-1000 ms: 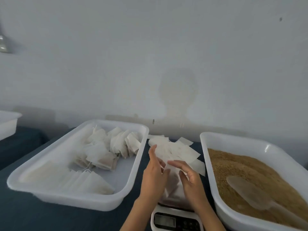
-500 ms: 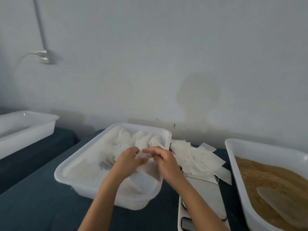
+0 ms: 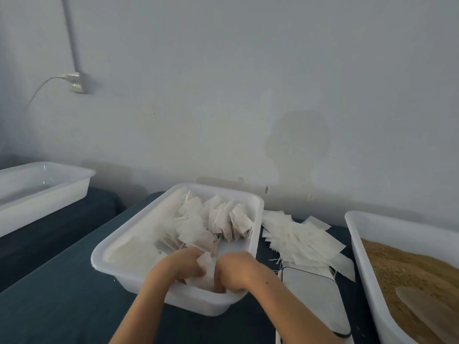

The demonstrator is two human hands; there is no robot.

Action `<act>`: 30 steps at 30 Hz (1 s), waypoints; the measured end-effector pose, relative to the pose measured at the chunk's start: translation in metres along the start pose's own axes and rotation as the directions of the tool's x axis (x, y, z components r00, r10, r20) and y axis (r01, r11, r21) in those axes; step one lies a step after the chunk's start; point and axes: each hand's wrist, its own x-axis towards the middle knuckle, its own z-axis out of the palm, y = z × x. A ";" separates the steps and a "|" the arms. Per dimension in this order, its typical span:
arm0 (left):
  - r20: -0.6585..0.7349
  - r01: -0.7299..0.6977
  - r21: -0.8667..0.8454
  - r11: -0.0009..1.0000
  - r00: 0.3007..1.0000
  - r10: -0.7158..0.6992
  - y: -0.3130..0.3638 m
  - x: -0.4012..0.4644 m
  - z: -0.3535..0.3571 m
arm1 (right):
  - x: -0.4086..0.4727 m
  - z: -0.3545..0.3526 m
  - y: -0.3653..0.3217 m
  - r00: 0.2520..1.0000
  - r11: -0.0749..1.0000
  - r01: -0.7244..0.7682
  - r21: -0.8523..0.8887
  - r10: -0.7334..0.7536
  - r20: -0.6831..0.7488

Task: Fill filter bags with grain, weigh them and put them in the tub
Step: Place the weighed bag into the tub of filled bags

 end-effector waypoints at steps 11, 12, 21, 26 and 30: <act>-0.034 0.082 0.294 0.952 0.997 -0.075 -0.009 0.017 0.007 | 0.014 -0.002 -0.010 0.969 0.995 -0.003 0.097 -0.021 0.248; -0.051 0.084 0.334 0.939 0.996 -0.071 -0.009 0.020 0.009 | 0.012 -0.003 -0.010 0.967 0.995 0.016 0.094 -0.039 0.251; -0.360 0.050 0.245 0.968 0.932 0.043 0.006 0.026 0.012 | -0.014 -0.015 0.030 0.943 0.881 0.249 0.402 -0.127 -0.306; -0.561 -0.047 0.167 0.985 0.817 0.134 0.029 0.027 0.007 | -0.025 -0.016 0.103 0.715 0.695 0.225 0.683 0.358 -0.600; -0.600 -0.094 0.143 0.985 0.783 0.162 0.032 0.031 0.014 | -0.014 0.010 0.159 0.447 0.591 -0.173 0.788 0.760 -0.472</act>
